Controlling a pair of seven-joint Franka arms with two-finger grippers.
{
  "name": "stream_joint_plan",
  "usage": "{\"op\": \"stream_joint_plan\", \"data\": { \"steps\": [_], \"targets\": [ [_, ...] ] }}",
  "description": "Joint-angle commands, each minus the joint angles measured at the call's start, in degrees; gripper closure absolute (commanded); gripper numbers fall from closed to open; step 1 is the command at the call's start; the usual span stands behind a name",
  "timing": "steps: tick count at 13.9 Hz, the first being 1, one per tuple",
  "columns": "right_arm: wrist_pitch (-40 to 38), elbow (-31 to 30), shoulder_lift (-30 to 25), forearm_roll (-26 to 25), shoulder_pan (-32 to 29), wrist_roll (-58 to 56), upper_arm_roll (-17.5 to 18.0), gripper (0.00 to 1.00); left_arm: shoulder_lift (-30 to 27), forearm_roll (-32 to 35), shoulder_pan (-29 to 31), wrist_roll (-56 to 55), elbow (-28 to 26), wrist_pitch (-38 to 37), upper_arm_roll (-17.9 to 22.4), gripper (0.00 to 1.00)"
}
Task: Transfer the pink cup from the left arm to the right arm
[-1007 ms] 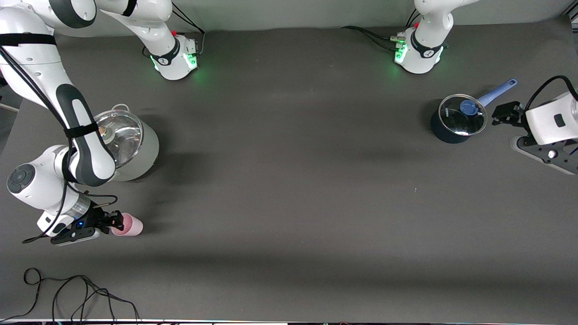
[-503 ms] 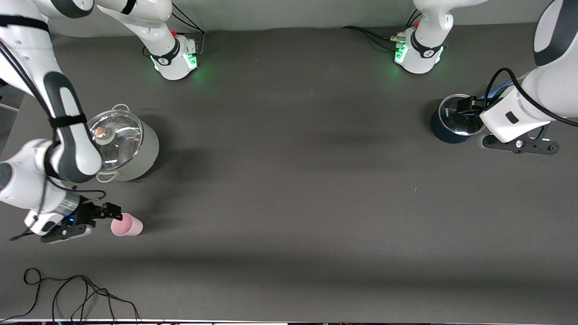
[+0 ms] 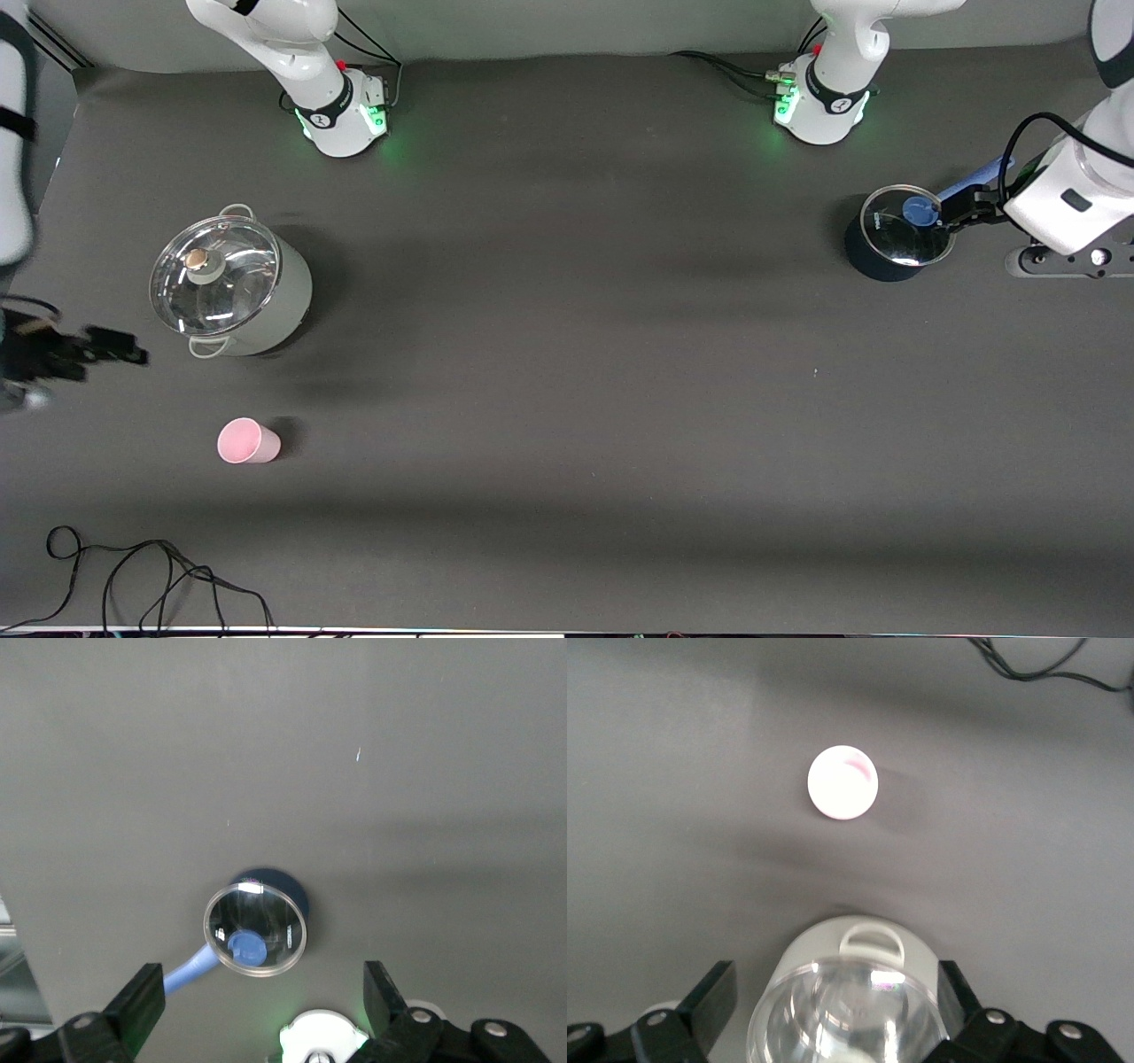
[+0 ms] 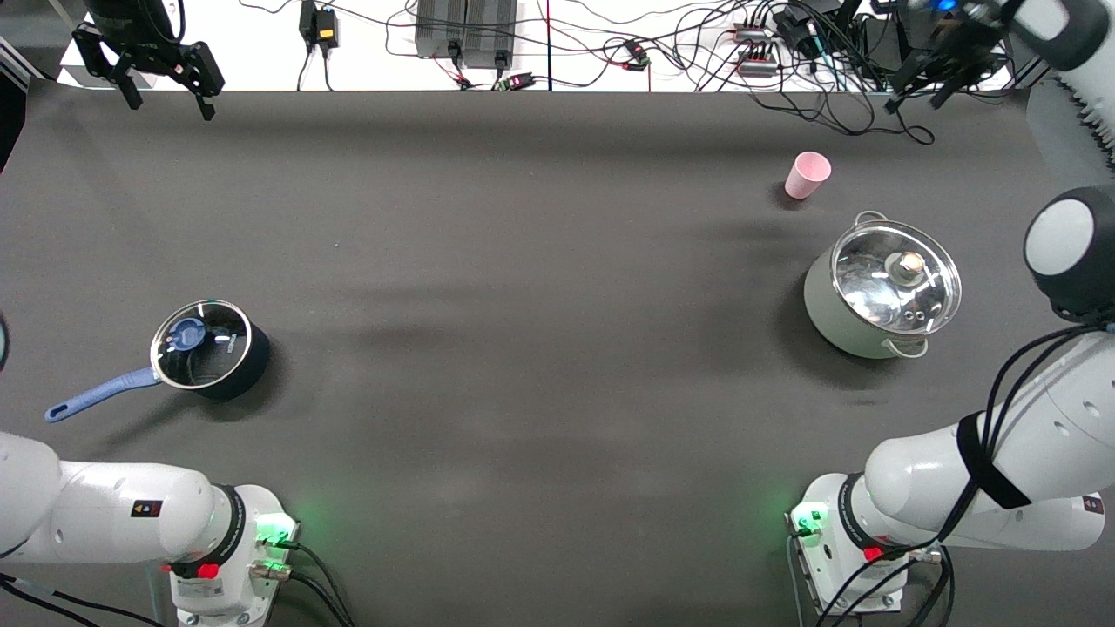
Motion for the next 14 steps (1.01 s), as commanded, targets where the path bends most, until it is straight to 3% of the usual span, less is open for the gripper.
{"op": "stream_joint_plan", "data": {
  "steps": [1,3,6,8,11,14],
  "targets": [
    [-3.3,-1.9,-5.0,1.2,0.2,-0.5,-1.2,0.0,-4.5,0.0,-1.8,1.4,-7.3,8.4,1.2,0.0],
    [-3.6,-4.4,-8.1,1.2,0.9,-0.3,-1.2,0.0,-3.8,-0.4,-1.6,4.9,-7.2,11.3,1.3,0.0],
    [-3.6,-10.0,-13.6,1.5,2.2,3.8,-1.0,0.0,-2.8,-6.7,-0.4,5.9,-6.9,11.5,2.5,0.0],
    [-3.6,-10.8,-14.4,1.4,4.2,8.5,-1.0,0.0,-2.7,-7.8,-0.4,6.2,-7.2,11.7,2.6,0.0],
    [-3.5,-10.7,-14.5,0.7,11.8,13.1,-5.3,0.0,-2.5,-8.7,-0.7,6.3,-8.0,14.0,2.6,0.0],
    [-3.1,-10.6,-14.9,0.5,14.4,15.2,-6.8,0.0,-2.6,-8.7,-0.5,6.3,-8.3,15.1,2.6,0.0]
  ]
}}
